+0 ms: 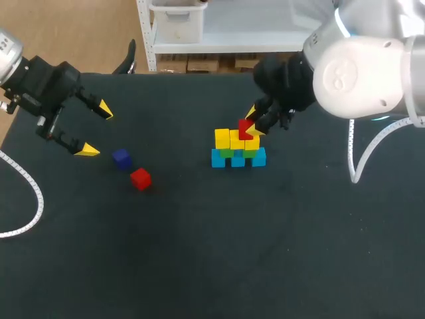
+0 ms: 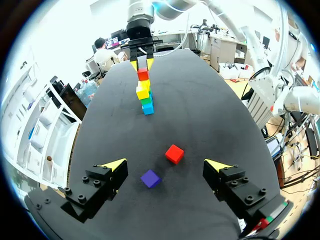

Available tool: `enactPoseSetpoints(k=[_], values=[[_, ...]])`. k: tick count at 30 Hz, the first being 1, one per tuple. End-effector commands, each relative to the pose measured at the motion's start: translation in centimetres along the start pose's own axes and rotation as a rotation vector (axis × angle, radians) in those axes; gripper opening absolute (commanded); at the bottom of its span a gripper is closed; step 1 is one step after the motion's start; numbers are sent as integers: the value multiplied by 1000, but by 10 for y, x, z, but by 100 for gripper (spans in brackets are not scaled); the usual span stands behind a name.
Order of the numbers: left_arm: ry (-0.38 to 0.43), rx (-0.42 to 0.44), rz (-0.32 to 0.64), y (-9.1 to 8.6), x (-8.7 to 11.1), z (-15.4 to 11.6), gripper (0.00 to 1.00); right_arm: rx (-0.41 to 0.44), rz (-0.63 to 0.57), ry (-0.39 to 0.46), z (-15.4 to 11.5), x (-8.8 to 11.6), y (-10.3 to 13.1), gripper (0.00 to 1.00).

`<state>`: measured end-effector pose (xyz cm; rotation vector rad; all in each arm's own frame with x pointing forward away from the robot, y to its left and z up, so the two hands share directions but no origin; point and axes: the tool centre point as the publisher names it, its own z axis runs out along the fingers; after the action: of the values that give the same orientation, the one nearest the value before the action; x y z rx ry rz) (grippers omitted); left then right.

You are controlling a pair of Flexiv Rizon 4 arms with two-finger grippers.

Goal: Place the blue cubes, place green cubes on the blue cubes, place the yellow cubes on the green cubes, then place the red cubes on the yellow cubes, and place purple cube on the red cubes.

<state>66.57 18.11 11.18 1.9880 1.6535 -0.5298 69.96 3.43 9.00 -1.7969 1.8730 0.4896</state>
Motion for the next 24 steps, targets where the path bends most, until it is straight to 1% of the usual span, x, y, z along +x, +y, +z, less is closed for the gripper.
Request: enactPoseSetpoints(k=[1, 9, 24], values=[[-2, 2, 3, 1, 1, 0, 100, -1, 1, 0, 0, 0, -1, 23], [-2, 2, 3, 1, 1, 0, 100, -1, 4, 2, 1, 1, -1, 29], [-2, 2, 3, 1, 1, 0, 100, -1, 4, -1, 2, 1, -3, 30]])
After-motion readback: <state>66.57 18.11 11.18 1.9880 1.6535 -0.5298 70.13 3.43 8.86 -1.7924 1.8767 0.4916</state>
